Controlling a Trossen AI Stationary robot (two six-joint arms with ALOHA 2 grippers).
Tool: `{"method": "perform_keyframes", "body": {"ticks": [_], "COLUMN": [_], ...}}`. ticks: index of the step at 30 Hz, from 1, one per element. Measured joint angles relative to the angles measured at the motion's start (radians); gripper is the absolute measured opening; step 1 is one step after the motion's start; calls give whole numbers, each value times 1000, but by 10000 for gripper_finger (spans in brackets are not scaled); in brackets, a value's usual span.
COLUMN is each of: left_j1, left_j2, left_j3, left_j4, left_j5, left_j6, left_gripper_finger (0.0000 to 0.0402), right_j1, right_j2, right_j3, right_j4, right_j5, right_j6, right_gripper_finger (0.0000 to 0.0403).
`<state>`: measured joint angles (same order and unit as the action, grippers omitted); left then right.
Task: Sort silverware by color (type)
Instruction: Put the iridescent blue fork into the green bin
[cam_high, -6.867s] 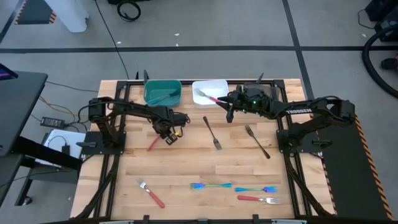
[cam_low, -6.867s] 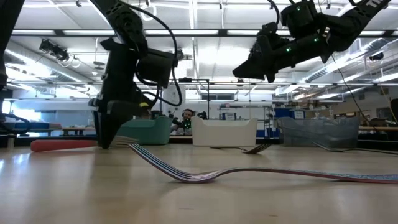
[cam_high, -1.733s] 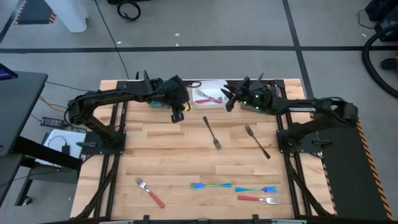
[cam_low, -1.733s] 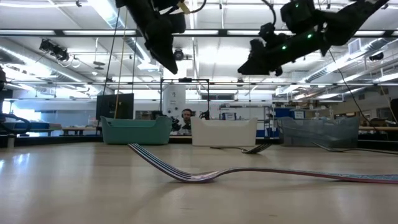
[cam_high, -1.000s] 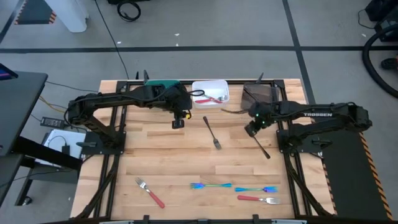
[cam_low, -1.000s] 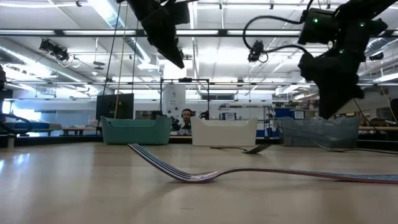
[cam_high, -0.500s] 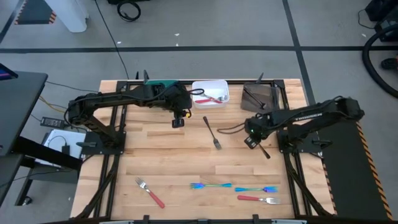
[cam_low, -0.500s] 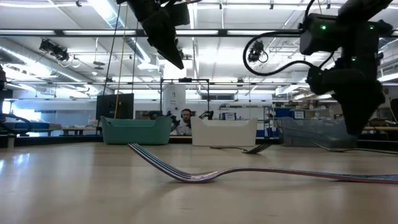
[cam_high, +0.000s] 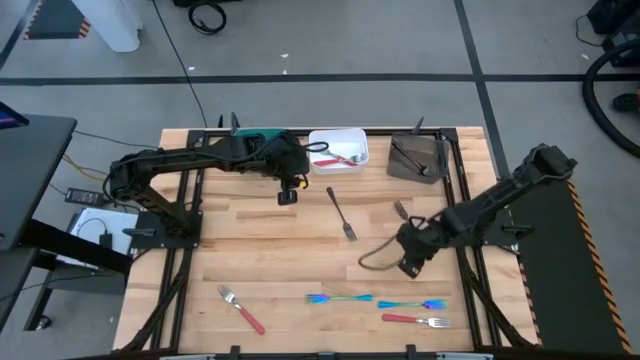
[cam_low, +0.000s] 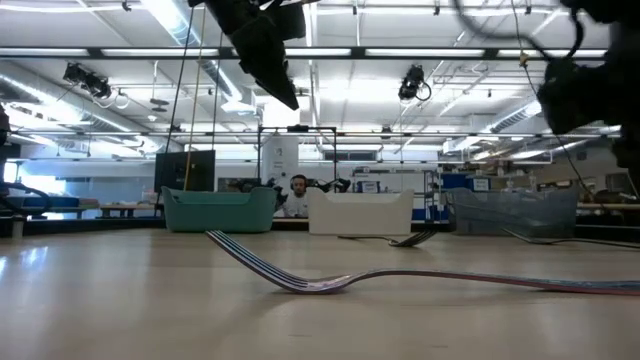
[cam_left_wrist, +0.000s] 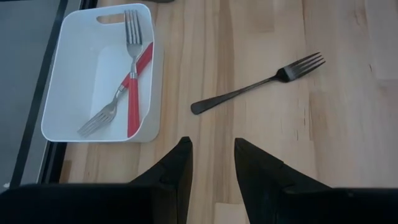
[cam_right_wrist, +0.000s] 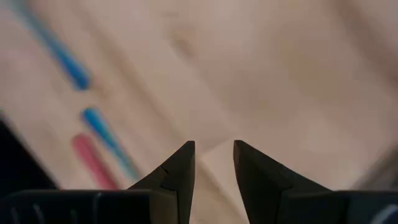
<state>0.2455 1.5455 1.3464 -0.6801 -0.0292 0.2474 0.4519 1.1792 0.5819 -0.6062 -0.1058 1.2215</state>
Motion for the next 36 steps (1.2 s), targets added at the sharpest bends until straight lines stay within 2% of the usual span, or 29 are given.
{"method": "perform_keyframes", "body": {"ticks": [4, 12, 17, 20, 25, 30, 36], "left_j1": [0, -1, -1, -1, -1, -1, -2], "left_j2": [0, 0, 0, 0, 0, 1, 1], "left_j3": [0, 0, 0, 0, 0, 0, 0], "left_j4": [8, 16, 16, 16, 18, 25, 26], "left_j5": [0, 0, 0, 0, 0, 0, 0], "left_j6": [0, -35, -58, -57, -56, -55, -58], "left_gripper_finger": [119, 119, 119, 119, 119, 119, 119], "right_j1": [131, 298, 359, 386, 397, 397, 398], "right_j2": [25, 129, 214, 260, 312, 294, 262], "right_j3": [0, 0, 0, 1, 11, 7, 7], "right_j4": [110, 258, 367, 429, 427, 431, 375], "right_j5": [57, 56, 6, 16, 24, 26, 90], "right_j6": [44, 104, 123, 121, 98, 92, 93], "right_gripper_finger": [118, 118, 118, 118, 118, 118, 117]}}
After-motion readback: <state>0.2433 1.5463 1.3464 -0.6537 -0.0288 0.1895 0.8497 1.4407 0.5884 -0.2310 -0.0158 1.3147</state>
